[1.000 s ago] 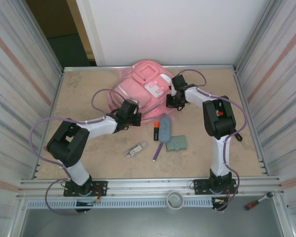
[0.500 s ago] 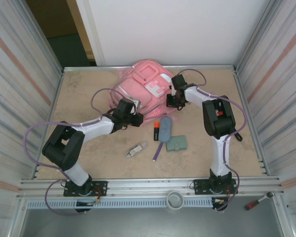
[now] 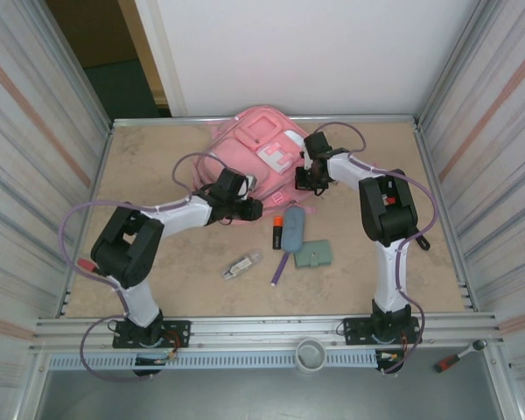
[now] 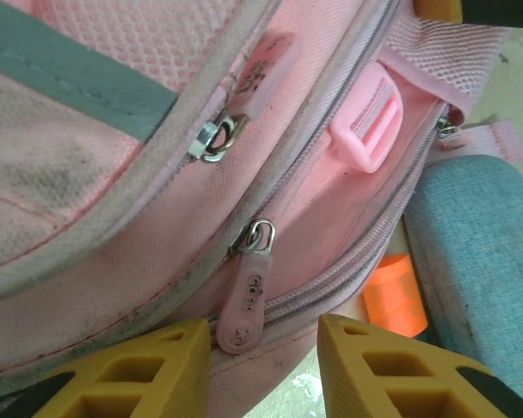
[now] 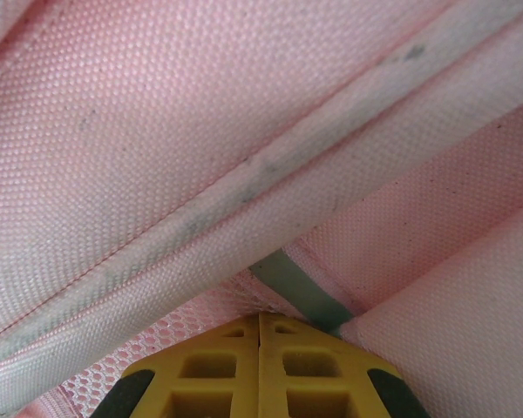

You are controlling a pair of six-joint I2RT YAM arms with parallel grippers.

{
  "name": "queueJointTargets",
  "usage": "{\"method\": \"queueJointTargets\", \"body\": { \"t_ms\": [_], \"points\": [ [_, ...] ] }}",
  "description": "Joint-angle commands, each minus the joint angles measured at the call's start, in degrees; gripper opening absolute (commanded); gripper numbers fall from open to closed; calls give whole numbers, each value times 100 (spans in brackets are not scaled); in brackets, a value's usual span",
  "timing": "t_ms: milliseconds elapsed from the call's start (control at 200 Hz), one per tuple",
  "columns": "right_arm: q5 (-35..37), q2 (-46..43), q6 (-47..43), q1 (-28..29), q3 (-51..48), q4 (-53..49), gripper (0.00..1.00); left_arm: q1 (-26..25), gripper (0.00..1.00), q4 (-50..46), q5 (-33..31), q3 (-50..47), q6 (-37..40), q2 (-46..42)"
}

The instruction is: Pack the student bag

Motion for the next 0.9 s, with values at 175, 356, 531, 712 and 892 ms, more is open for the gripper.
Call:
{"method": "queueJointTargets", "body": {
  "t_ms": [175,356,531,712,892],
  "points": [
    [419,322,-144,-65,-72,-510,3,58,36,-184,135,441,2,529],
    [388,352,-164,-44,-81,-501,3,21,34,-414,-45,748,54,807],
    [355,377,-180,16,-90,-501,2,-124,35,-892,-697,1057,-41,1099],
    [352,377,-196,79,-99,-510,2,-318,33,-1076,-1428,1247,-188,1482],
    [374,367,-222,115,-121,-523,2,-346,18,-979,-1678,1307,-286,1678]
  ]
}}
